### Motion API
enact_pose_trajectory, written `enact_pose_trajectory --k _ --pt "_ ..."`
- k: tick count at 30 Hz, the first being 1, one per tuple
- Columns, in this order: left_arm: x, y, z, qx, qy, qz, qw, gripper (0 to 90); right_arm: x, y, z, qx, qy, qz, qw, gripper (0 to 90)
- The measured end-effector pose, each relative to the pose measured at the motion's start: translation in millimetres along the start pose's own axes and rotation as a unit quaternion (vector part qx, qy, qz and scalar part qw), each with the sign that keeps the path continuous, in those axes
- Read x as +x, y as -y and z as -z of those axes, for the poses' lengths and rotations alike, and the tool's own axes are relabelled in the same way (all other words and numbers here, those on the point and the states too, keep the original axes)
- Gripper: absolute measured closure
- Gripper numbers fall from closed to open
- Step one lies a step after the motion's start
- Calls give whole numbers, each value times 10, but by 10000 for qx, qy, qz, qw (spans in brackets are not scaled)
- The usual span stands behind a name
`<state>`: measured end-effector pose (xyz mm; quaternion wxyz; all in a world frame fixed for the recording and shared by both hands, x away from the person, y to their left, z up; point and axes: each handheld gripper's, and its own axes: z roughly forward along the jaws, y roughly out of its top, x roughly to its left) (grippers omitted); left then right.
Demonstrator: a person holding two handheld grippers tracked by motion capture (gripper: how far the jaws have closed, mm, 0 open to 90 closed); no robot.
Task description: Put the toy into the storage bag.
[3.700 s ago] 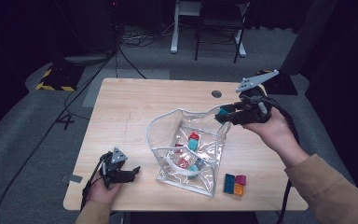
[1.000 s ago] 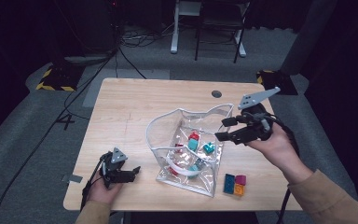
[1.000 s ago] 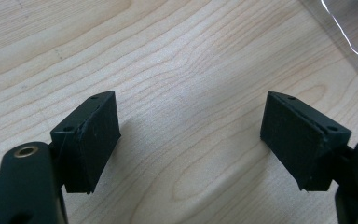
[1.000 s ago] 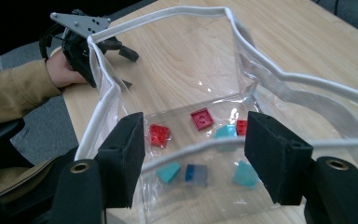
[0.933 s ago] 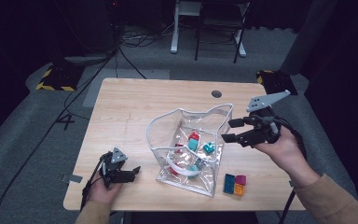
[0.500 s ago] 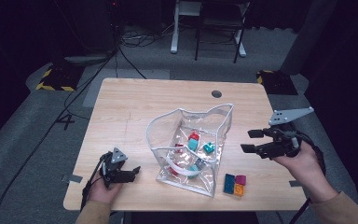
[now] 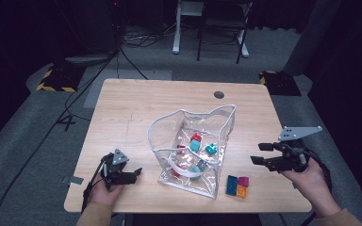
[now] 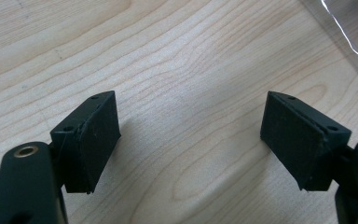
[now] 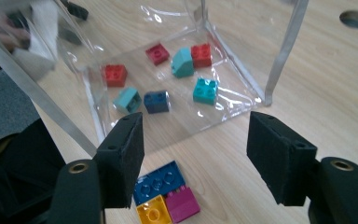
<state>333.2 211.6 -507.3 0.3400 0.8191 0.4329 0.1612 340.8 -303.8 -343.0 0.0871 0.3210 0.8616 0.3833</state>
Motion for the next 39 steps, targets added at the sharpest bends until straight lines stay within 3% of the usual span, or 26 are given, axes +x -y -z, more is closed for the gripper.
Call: enact_pose_trajectory --k 9,13,19,29,39 --pt "0 0 0 1 -5 -1 10000 200 -60 441 -374 322 -25 -179 9993 411" --pt "0 0 0 0 -4 -1 10000 200 -52 538 -473 418 -95 -212 9989 421" --pt "0 0 0 -1 -3 0 10000 200 -14 716 -685 698 -15 -150 9974 434" --pt "0 0 0 1 -3 0 10000 200 -63 861 -831 951 -9 -218 9952 453" --pt "0 0 0 -1 -4 0 10000 200 -188 937 -872 1071 269 -365 9932 479"
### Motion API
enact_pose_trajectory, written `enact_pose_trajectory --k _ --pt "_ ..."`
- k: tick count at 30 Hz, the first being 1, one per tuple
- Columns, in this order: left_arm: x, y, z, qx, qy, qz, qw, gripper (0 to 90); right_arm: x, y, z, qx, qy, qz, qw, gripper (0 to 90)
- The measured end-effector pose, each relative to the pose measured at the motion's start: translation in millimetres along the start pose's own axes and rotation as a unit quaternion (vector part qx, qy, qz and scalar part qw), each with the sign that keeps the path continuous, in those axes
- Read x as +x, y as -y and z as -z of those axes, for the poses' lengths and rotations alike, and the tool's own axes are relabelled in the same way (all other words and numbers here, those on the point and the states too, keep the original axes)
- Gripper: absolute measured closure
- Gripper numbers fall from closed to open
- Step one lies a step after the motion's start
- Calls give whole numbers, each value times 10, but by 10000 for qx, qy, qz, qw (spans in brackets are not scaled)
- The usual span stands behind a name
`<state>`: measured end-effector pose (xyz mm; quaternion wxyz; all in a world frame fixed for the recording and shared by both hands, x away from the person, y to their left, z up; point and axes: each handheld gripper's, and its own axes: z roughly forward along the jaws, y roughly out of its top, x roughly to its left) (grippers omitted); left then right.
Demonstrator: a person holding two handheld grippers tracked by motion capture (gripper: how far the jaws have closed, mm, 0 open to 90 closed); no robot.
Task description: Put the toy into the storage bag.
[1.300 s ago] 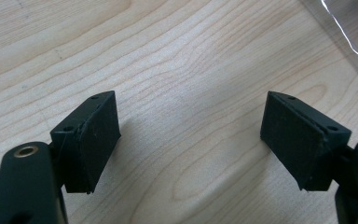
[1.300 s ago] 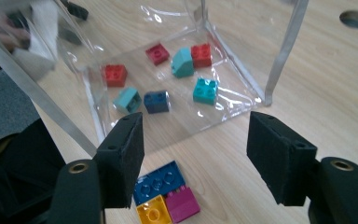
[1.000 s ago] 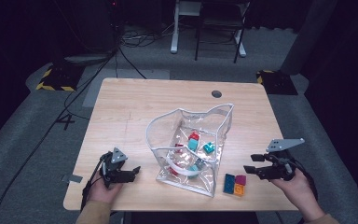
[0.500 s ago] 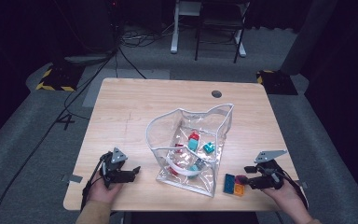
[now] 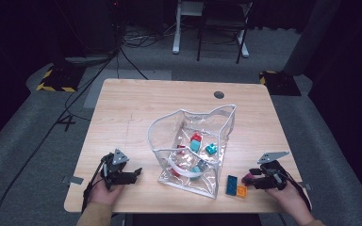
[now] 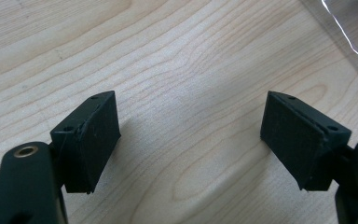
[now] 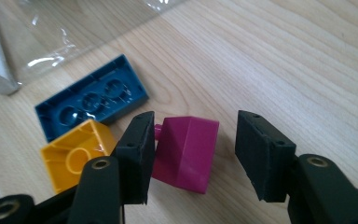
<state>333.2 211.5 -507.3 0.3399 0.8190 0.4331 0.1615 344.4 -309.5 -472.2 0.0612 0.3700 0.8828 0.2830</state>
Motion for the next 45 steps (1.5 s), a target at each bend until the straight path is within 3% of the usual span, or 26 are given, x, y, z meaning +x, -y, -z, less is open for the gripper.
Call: enact_pose_trajectory --k 5,13,18,26,34,45 --pt "0 0 0 1 -1 -1 10000 200 5 47 -8 -27 80 -42 10000 464" --pt "0 0 0 2 1 -1 10000 200 108 46 -17 -36 170 182 9997 438" --pt "0 0 0 1 0 -1 10000 200 86 64 -46 9 316 166 9994 543" --pt "0 0 0 1 -1 -2 10000 200 81 51 -42 49 477 136 9988 566" --pt "0 0 0 1 0 0 10000 200 36 -72 159 -193 279 -19 9994 566" --pt "0 0 0 1 -1 -1 10000 200 73 -331 464 -349 134 133 9992 566"
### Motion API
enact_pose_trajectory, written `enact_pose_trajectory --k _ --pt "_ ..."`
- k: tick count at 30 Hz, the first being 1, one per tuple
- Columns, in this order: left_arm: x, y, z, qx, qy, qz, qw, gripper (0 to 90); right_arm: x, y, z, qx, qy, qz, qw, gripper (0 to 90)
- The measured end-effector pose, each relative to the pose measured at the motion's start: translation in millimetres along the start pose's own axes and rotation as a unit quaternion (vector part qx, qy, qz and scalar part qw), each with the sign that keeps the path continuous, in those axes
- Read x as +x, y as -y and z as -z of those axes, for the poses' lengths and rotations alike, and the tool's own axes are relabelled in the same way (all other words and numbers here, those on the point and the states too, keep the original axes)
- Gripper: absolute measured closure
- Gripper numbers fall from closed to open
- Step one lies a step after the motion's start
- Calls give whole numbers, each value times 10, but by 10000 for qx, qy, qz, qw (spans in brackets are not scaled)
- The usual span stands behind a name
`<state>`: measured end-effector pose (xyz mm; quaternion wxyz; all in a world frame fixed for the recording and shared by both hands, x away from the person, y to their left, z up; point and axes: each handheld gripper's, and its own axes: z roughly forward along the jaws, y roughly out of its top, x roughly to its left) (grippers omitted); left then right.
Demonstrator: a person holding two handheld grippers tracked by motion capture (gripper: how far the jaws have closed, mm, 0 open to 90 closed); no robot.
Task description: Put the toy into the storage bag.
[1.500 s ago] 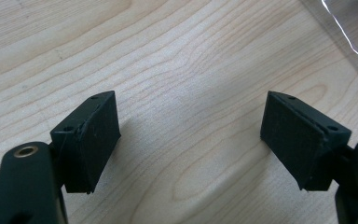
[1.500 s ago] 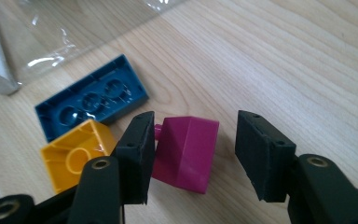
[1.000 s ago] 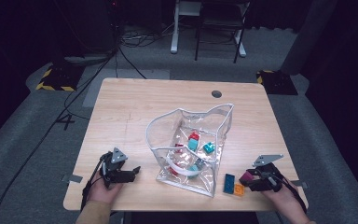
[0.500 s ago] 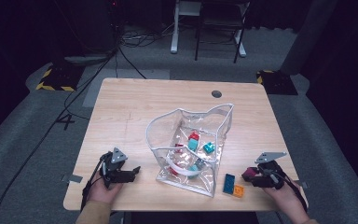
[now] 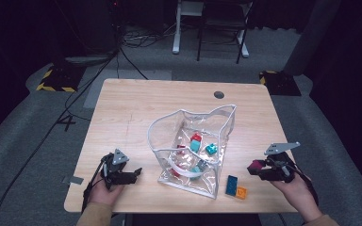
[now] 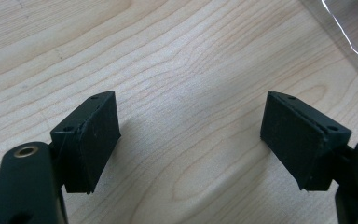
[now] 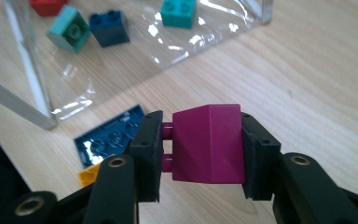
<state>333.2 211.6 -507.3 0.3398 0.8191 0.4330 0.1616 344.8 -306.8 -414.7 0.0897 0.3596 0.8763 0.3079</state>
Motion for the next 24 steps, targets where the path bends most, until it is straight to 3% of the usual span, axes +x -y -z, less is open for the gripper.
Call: enact_pose_trajectory --k 7,17,24 --pt "0 0 0 0 0 -2 10000 200 46 -269 251 -169 -121 196 9996 565" --pt "0 0 0 -2 0 2 10000 200 41 -484 453 -358 -224 192 9989 565" --pt "0 0 0 -1 -1 3 10000 200 89 -706 634 -728 -450 277 9959 565"
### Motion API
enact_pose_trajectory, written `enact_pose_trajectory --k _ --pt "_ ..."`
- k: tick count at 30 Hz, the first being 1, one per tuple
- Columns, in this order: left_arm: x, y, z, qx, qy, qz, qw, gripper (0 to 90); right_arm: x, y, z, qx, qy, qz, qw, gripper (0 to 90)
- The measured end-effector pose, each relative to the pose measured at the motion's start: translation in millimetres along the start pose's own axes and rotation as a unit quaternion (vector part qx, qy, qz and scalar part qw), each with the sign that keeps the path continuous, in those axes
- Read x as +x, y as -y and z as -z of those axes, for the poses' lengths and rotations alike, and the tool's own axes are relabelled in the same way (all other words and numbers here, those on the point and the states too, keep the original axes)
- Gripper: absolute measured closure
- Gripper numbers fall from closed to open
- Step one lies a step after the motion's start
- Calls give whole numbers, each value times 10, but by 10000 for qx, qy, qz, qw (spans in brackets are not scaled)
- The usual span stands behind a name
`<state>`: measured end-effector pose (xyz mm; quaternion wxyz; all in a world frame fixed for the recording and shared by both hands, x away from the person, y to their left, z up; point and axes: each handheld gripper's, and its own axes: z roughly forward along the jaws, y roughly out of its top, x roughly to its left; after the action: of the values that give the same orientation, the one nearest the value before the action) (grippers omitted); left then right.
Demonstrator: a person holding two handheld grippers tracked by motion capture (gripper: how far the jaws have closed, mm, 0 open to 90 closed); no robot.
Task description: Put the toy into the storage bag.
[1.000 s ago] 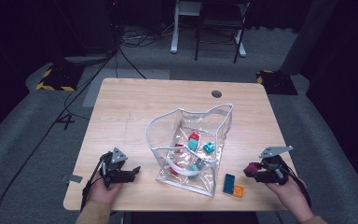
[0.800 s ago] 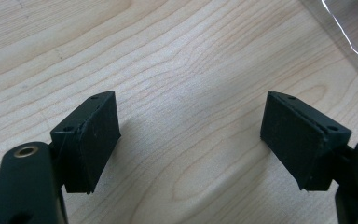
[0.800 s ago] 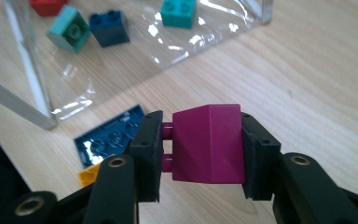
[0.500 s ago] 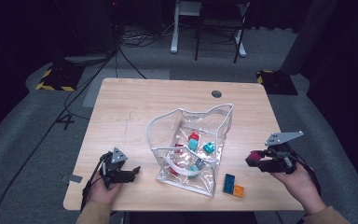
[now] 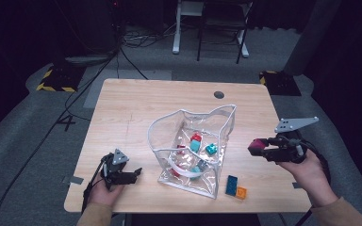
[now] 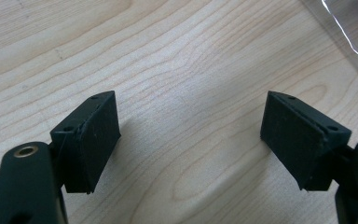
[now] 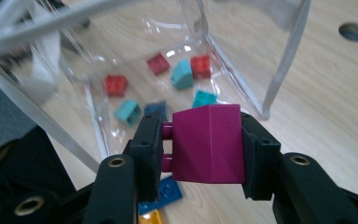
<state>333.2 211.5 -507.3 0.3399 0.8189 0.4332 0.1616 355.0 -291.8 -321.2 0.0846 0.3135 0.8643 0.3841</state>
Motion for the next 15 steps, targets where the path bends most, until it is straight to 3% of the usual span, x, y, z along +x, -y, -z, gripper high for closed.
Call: enact_pose_trajectory --k 5,15 --pt "0 0 0 1 0 -1 10000 200 8 -128 54 -333 -213 -45 9992 565" --pt "0 0 0 1 0 -1 10000 200 86 -377 48 -387 -157 200 9989 566"
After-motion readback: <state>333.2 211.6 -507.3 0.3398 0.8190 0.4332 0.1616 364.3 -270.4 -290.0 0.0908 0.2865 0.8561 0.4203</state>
